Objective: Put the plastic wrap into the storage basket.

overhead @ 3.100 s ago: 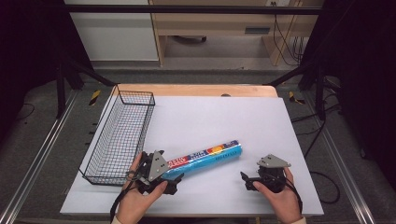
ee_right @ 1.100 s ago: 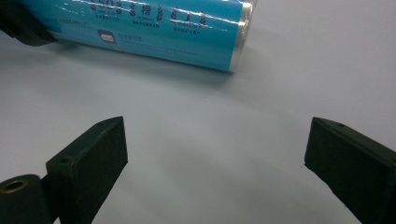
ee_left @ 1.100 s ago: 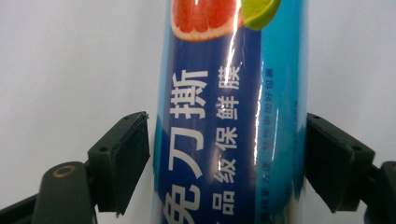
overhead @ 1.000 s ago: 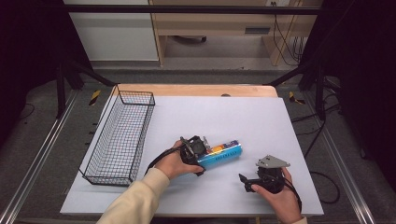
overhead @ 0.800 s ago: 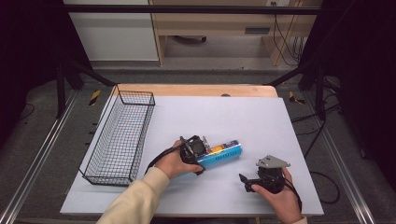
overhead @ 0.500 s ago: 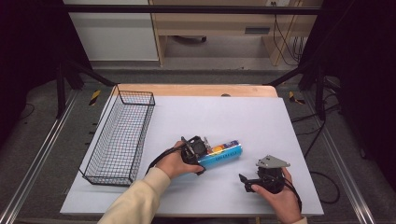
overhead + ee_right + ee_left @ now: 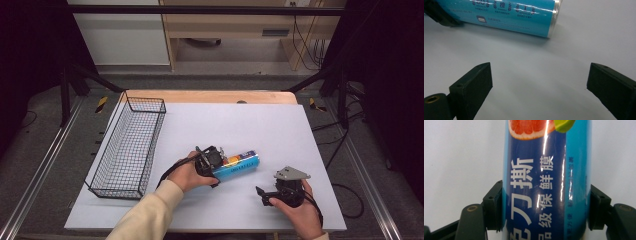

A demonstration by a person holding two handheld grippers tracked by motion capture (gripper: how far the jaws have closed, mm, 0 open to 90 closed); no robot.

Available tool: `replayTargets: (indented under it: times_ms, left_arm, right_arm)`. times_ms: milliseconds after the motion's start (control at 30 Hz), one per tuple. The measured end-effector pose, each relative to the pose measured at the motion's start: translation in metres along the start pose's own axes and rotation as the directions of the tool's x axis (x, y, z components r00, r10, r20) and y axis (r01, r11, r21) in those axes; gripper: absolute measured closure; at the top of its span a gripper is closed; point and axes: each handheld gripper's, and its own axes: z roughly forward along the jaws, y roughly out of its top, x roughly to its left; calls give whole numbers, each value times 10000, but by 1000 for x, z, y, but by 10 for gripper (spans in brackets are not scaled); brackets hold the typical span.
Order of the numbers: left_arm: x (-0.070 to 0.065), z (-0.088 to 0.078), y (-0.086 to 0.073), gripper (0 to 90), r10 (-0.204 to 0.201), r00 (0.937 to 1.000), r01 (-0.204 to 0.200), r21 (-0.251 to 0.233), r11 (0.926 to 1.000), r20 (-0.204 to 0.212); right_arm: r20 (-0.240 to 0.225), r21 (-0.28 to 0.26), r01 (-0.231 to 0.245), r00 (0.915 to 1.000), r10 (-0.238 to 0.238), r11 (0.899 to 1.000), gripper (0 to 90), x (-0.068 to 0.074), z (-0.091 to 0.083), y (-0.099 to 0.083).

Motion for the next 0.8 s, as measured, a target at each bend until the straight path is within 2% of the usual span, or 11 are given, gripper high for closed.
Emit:
replayTargets:
  times_ms: [300,800]
  left_arm:
    - [0,0,1,314,24,10000,-23,48,10000,-41]
    - [3,1,0,312,-121,9998,121,-22,9999,171]
  right_arm:
    - [-16,22,-19,10000,19,10000,67,0,0,0]
    - [-27,94,5,10000,-5,10000,68,1,0,0]
